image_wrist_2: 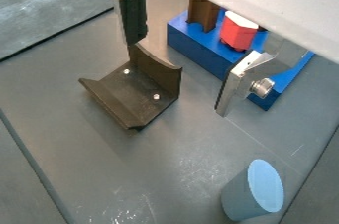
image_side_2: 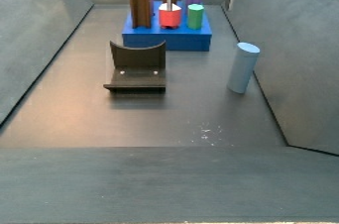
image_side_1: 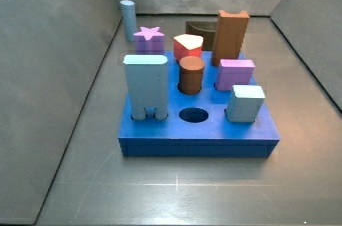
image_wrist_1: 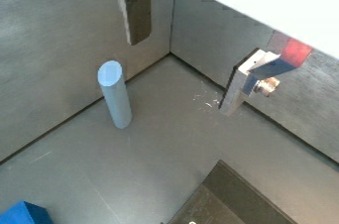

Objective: Pick up the oval object. Move up. Move to above the board. Insert the oval object.
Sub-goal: Pick up the oval object.

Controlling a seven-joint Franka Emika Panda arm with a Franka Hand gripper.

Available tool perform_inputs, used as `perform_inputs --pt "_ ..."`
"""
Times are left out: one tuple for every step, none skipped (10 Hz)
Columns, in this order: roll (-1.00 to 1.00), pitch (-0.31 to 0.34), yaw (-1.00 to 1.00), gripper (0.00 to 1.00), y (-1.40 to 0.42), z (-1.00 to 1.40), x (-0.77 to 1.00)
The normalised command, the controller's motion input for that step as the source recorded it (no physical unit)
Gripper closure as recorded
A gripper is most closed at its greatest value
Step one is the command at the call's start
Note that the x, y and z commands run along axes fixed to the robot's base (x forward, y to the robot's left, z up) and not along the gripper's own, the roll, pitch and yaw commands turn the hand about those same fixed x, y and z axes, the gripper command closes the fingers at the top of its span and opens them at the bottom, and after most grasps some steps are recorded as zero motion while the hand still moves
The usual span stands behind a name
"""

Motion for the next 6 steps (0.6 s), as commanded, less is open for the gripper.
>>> perform_inputs --pt "0.0 -0.021 0.22 0.0 0.0 -0.11 -0.44" --pt "0.0 -0.083 0.58 0.0 -0.03 -0.23 -0.66" --pt "0.09 -0.089 0.6 0.0 -0.08 -0.4 -0.66" --pt "0.11 -0.09 0.57 0.0 -0.08 -0.45 -0.69" --pt "0.12 -0.091 0.59 0.0 -0.1 -0.49 -0.67" --pt "0.16 -0.101 0.66 0.0 -0.11 -0.58 -0.6"
